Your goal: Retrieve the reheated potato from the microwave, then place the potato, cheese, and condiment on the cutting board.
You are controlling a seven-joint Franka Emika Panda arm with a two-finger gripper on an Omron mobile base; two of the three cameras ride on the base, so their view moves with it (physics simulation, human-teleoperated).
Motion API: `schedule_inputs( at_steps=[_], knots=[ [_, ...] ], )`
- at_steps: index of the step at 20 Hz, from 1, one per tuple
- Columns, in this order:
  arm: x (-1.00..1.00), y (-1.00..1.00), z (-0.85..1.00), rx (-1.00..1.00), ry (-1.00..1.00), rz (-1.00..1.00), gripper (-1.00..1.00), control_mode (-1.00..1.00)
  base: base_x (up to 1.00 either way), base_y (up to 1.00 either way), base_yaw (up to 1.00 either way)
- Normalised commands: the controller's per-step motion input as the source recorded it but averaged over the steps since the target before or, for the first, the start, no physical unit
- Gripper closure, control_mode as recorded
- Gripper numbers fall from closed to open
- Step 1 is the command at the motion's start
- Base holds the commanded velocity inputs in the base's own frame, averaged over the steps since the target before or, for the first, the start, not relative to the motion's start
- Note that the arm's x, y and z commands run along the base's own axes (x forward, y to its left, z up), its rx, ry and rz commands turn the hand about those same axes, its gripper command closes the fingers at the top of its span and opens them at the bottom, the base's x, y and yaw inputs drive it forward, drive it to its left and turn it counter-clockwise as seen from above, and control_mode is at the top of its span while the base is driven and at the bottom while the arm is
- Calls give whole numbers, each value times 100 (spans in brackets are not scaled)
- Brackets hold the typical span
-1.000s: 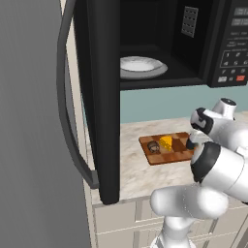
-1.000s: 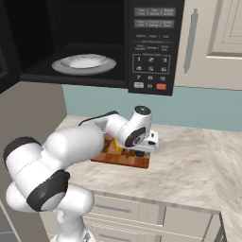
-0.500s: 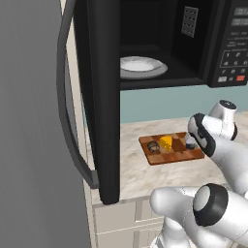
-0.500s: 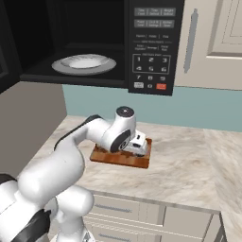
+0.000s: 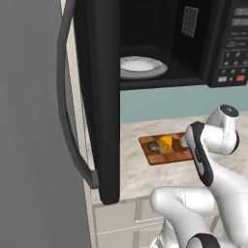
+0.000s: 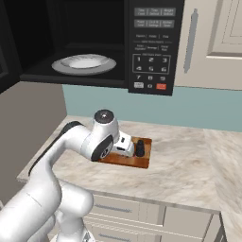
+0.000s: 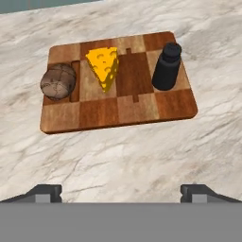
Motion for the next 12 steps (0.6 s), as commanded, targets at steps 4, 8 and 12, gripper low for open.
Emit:
schedule_inputs(
  at_steps=[4, 8, 12],
  knots=[
    [-39, 35, 34, -1, 0, -1, -100, -100, 0, 0, 0],
    [-43, 32, 32, -6, 0, -4, -100, -100, 0, 0, 0],
    [-43, 29, 31, -7, 0, -3, -100, -100, 0, 0, 0]
  ],
)
